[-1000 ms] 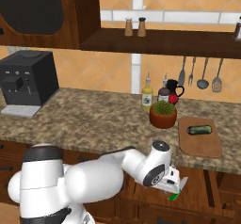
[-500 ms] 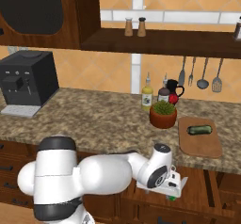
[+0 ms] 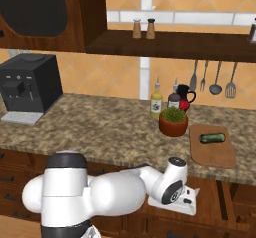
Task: Place the appropriate cutting tool for cutting the cucumber skin on the cutting board.
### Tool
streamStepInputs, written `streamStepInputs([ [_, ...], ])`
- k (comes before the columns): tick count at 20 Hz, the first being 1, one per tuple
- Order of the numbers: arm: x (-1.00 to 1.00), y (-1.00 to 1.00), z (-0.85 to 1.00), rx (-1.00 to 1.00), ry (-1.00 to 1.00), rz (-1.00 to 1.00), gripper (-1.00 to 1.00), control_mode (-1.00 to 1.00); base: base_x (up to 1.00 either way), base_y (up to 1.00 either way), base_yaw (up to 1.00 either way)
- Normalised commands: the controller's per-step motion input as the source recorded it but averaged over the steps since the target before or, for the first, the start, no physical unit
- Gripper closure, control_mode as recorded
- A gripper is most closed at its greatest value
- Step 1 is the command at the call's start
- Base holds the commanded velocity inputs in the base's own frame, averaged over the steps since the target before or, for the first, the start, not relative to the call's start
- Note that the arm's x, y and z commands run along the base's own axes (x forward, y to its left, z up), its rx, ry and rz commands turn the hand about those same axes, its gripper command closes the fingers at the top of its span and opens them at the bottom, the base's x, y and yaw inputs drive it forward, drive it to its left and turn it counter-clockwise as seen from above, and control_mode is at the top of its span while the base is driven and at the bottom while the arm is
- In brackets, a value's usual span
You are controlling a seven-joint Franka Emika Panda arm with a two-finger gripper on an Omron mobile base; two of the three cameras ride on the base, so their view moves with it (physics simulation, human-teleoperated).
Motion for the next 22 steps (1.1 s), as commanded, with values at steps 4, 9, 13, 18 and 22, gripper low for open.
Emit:
streamStepInputs([
  [4,-0.73,0.00,-0.01,0.04,0.05,0.00,-1.00,-1.00,0.00,0.00,0.00],
  [9,-0.90,0.00,-0.01,0.07,0.12,0.00,-1.00,-1.00,0.00,0.00,0.00],
  [13,-0.69,0.00,-0.06,0.04,0.05,0.00,-1.00,-1.00,0.00,0.00,0.00],
  [18,0.24,0.00,0.38,0.06,0.00,-0.03,-1.00,-1.00,0.00,0.00,0.00],
  [22,0.83,0.00,0.49,0.05,0.00,-0.01,-1.00,-1.00,0.00,0.00,0.00],
])
